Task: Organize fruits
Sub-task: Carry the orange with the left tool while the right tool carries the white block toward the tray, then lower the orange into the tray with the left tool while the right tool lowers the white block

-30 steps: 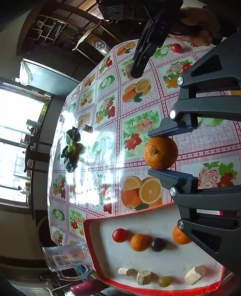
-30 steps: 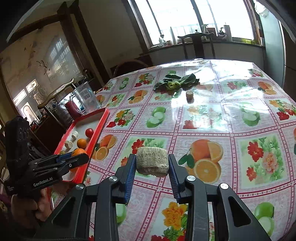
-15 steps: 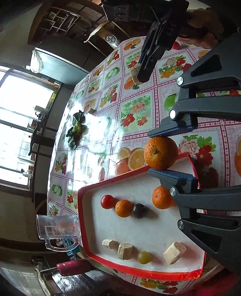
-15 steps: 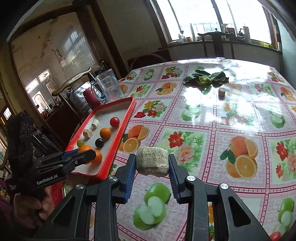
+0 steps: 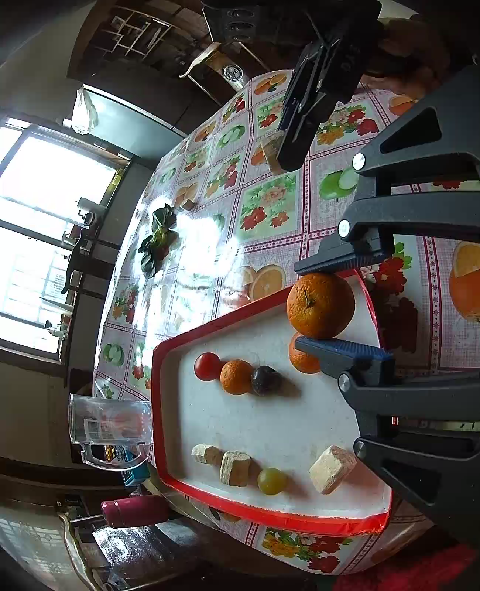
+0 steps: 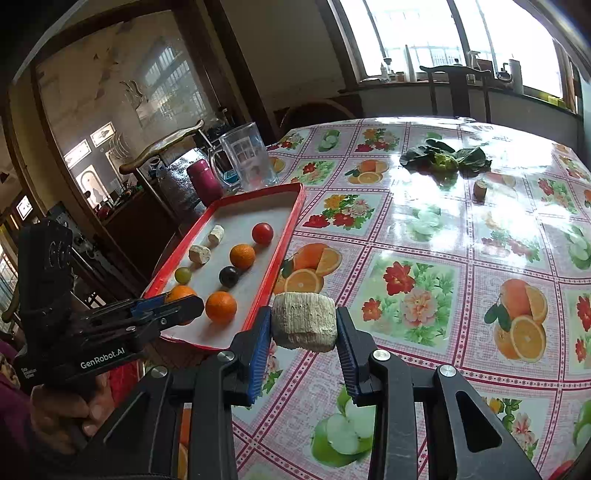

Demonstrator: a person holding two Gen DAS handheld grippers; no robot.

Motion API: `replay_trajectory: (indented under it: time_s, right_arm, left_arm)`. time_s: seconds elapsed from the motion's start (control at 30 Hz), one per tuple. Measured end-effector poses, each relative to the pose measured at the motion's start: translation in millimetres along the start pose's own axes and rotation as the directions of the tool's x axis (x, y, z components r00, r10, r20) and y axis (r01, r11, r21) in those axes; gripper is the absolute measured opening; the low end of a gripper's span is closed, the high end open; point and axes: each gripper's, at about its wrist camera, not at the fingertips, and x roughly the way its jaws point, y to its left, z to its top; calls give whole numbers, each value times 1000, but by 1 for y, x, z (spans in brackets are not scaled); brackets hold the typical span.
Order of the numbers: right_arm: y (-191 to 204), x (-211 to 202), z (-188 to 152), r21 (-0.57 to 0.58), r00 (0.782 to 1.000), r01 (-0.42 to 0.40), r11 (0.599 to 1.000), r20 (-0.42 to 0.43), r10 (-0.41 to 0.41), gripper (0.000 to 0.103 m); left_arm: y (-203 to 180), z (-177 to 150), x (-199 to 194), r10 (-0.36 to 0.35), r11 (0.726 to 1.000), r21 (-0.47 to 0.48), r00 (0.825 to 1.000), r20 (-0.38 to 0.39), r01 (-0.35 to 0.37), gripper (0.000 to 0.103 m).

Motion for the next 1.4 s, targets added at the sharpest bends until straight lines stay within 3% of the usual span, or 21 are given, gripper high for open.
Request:
replay_trajectory:
  time_s: [0.9,1.4]
  right_arm:
    - [51,30,8,-82,997,-71,994,-50,67,35]
    - [72,76,33,-111,993,-88,990,-90,79,35]
  left_arm:
    - [60,-9,-20,58,993,-105,998,12,-57,31]
    - [113,-3,-26,136,974,-186,991,20,-130,31]
